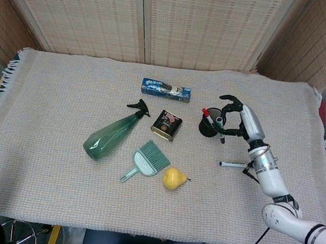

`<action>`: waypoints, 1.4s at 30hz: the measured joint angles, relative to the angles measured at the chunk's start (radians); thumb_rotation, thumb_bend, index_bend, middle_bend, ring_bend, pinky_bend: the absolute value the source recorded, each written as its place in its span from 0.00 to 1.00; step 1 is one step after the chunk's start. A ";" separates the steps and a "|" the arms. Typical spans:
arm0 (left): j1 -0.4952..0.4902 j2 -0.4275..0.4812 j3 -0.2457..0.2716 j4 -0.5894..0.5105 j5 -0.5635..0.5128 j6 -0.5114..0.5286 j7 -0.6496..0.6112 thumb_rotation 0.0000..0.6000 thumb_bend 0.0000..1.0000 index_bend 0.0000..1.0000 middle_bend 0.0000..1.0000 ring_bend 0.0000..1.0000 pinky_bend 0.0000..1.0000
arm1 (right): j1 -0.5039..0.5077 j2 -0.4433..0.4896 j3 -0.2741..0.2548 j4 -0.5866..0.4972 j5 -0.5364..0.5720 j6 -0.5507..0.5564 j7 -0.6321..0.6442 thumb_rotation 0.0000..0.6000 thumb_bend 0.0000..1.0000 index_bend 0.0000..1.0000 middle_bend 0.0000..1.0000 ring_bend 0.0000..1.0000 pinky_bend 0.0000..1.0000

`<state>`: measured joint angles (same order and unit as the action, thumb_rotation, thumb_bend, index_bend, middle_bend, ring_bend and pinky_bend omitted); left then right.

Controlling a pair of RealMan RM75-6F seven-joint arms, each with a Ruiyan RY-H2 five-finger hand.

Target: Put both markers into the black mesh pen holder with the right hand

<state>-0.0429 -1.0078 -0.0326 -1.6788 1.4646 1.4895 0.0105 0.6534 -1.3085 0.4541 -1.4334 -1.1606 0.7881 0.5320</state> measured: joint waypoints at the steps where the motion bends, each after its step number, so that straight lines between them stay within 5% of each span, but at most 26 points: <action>1: -0.001 -0.001 -0.001 0.001 -0.004 -0.003 0.001 1.00 0.51 0.10 0.00 0.00 0.10 | 0.013 -0.009 0.004 0.035 -0.006 -0.016 0.033 1.00 0.33 0.71 0.20 0.32 0.31; 12: 0.002 0.002 -0.014 0.010 -0.037 -0.003 -0.010 1.00 0.51 0.10 0.00 0.00 0.10 | 0.161 -0.157 0.004 0.402 -0.085 -0.138 0.280 1.00 0.33 0.73 0.20 0.32 0.31; 24: -0.001 0.002 -0.021 0.020 -0.059 -0.018 -0.019 1.00 0.51 0.10 0.00 0.00 0.10 | 0.266 -0.280 -0.038 0.663 -0.147 -0.190 0.453 1.00 0.33 0.74 0.20 0.32 0.31; 32: -0.004 -0.001 -0.024 0.028 -0.074 -0.033 -0.020 1.00 0.51 0.10 0.00 0.00 0.10 | 0.302 -0.332 -0.088 0.771 -0.188 -0.200 0.536 1.00 0.33 0.73 0.20 0.32 0.31; 42: -0.004 -0.001 -0.026 0.029 -0.080 -0.035 -0.018 1.00 0.51 0.10 0.00 0.00 0.10 | 0.310 -0.336 -0.129 0.800 -0.210 -0.178 0.570 1.00 0.33 0.57 0.20 0.23 0.22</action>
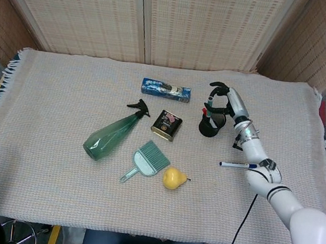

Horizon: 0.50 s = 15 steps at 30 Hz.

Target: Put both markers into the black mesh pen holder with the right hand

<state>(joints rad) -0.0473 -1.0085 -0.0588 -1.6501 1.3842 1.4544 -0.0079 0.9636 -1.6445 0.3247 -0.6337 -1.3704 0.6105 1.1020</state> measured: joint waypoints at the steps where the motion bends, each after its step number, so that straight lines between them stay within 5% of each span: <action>1: 0.000 0.000 0.000 0.000 -0.001 -0.001 0.000 1.00 0.51 0.10 0.00 0.00 0.10 | 0.000 0.001 -0.002 0.000 0.000 0.003 0.000 1.00 0.33 0.55 0.20 0.22 0.20; 15: 0.000 0.004 -0.001 -0.003 -0.007 -0.006 0.001 1.00 0.51 0.10 0.00 0.00 0.10 | -0.001 0.018 -0.022 -0.037 0.011 0.011 -0.021 1.00 0.33 0.47 0.18 0.16 0.14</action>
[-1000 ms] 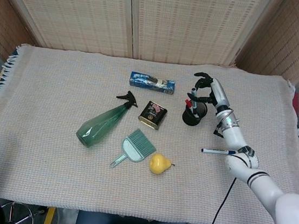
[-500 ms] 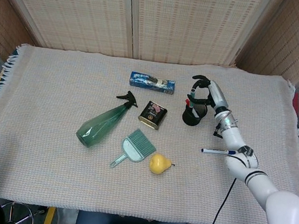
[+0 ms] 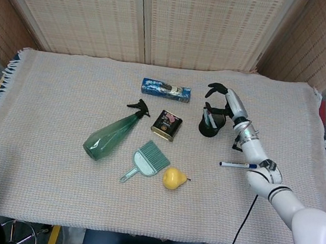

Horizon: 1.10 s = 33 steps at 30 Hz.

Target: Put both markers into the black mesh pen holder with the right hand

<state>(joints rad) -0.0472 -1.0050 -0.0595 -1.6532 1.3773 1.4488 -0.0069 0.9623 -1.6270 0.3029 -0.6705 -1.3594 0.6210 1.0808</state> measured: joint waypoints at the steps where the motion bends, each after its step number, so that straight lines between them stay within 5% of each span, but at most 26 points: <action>1: 0.000 0.000 0.000 0.001 -0.001 0.000 0.000 1.00 0.51 0.10 0.00 0.00 0.10 | -0.001 0.001 0.000 -0.003 0.000 0.007 -0.001 1.00 0.33 0.47 0.18 0.16 0.14; 8: 0.002 0.002 0.001 -0.001 0.009 0.007 -0.002 1.00 0.51 0.10 0.00 0.00 0.10 | -0.027 0.047 0.001 -0.093 -0.013 0.097 -0.011 1.00 0.33 0.46 0.18 0.16 0.14; 14: 0.003 0.004 0.003 -0.007 0.019 0.013 -0.003 1.00 0.51 0.10 0.00 0.00 0.10 | -0.102 0.167 -0.012 -0.312 -0.045 0.255 -0.145 1.00 0.33 0.48 0.18 0.18 0.14; 24: 0.010 0.010 0.010 -0.027 0.045 0.035 0.008 1.00 0.51 0.10 0.00 0.00 0.10 | -0.307 0.452 -0.064 -0.829 0.022 0.452 -0.814 1.00 0.33 0.52 0.18 0.22 0.16; 29: 0.014 0.013 0.010 -0.036 0.053 0.048 0.015 1.00 0.51 0.10 0.00 0.00 0.10 | -0.419 0.540 -0.137 -0.948 0.085 0.500 -1.064 1.00 0.33 0.50 0.18 0.22 0.16; 33: 0.014 0.014 0.011 -0.038 0.051 0.045 0.020 1.00 0.51 0.10 0.00 0.00 0.10 | -0.461 0.542 -0.199 -0.934 0.107 0.499 -1.174 1.00 0.30 0.37 0.18 0.18 0.15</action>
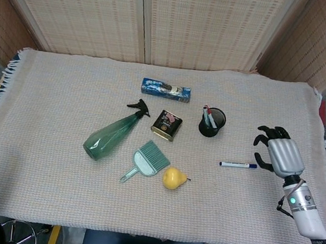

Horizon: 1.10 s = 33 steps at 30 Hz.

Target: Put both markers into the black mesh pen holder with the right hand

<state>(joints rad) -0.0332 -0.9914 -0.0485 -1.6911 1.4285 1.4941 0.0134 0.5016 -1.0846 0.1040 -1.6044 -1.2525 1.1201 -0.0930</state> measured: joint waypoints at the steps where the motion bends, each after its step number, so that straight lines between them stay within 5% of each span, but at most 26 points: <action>1: -0.001 0.000 0.000 0.000 -0.001 -0.002 0.002 1.00 0.51 0.10 0.00 0.00 0.10 | -0.002 -0.004 -0.009 0.007 0.004 -0.008 -0.019 1.00 0.29 0.35 0.18 0.17 0.14; 12: -0.005 -0.004 -0.003 0.007 -0.019 -0.019 0.002 1.00 0.51 0.10 0.00 0.00 0.10 | 0.027 -0.105 -0.045 0.078 0.016 -0.125 -0.117 1.00 0.27 0.40 0.18 0.18 0.14; 33: -0.009 -0.004 -0.008 0.020 -0.039 -0.035 -0.015 1.00 0.51 0.10 0.00 0.00 0.10 | 0.131 -0.276 -0.025 0.258 0.141 -0.301 -0.241 1.00 0.27 0.41 0.18 0.19 0.14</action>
<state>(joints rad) -0.0418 -0.9953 -0.0561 -1.6709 1.3898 1.4592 -0.0020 0.6330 -1.3610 0.0788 -1.3464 -1.1120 0.8186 -0.3344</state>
